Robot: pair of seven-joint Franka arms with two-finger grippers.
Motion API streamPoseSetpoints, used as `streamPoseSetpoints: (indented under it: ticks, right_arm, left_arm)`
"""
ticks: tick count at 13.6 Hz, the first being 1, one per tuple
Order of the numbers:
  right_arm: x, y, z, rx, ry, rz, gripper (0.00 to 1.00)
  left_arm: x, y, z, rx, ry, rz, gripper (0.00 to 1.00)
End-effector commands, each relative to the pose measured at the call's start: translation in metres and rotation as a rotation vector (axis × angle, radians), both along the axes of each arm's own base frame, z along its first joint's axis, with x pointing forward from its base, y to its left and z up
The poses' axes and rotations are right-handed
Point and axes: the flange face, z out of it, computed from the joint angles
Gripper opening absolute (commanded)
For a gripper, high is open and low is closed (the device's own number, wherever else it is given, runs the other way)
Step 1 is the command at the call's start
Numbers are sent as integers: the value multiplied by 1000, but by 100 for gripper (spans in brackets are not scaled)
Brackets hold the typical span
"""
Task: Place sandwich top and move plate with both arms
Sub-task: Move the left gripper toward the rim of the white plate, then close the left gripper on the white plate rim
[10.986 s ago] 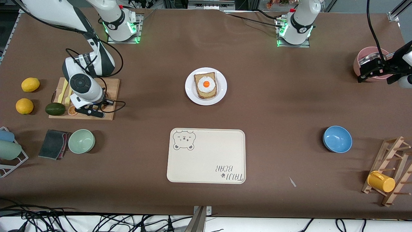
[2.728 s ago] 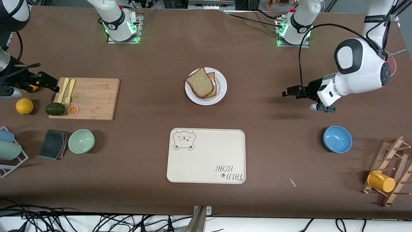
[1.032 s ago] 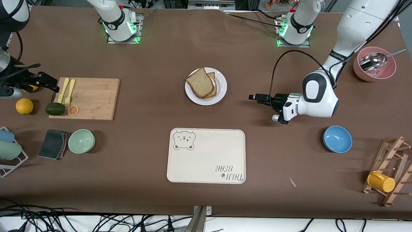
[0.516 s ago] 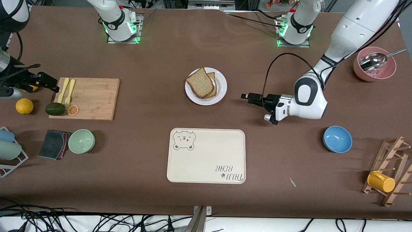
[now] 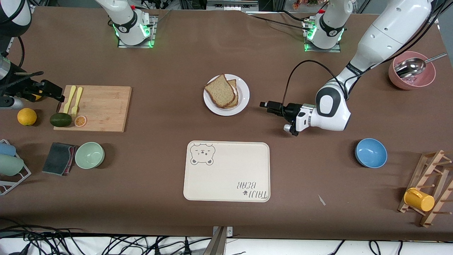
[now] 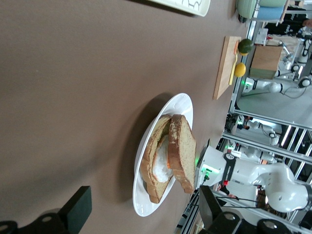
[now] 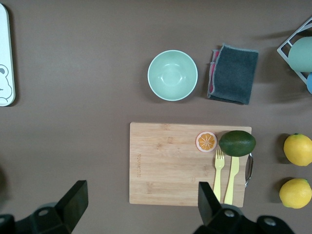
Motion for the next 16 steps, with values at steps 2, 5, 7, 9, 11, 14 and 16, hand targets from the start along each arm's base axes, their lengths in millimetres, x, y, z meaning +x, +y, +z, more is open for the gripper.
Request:
streamPoseSetpoints:
  ticks: [2, 5, 7, 9, 11, 14, 16]
  right_arm:
    - [0, -3, 1, 11, 6, -11, 100]
    - [0, -6, 1, 12, 6, -16, 100]
    - [0, -7, 0, 12, 7, -16, 100]
    - [0, -7, 0, 12, 7, -19, 100]
    - [1, -7, -2, 12, 12, -19, 100]
    - [1, -12, -3, 12, 13, -25, 100]
    - [1, -13, -3, 12, 13, -27, 100]
  left_arm:
    - [-11, -15, -19, -71, -60, -38, 95]
    - [-19, -29, -24, -79, -49, -62, 95]
    - [-25, -40, -26, -95, -39, -75, 87]
    - [-33, -55, -28, -88, -42, -100, 85]
    - [-37, -61, -28, -90, -47, -115, 85]
    - [-44, -66, -34, -91, -39, -127, 73]
    - [-44, -65, -44, -56, -53, -105, 65]
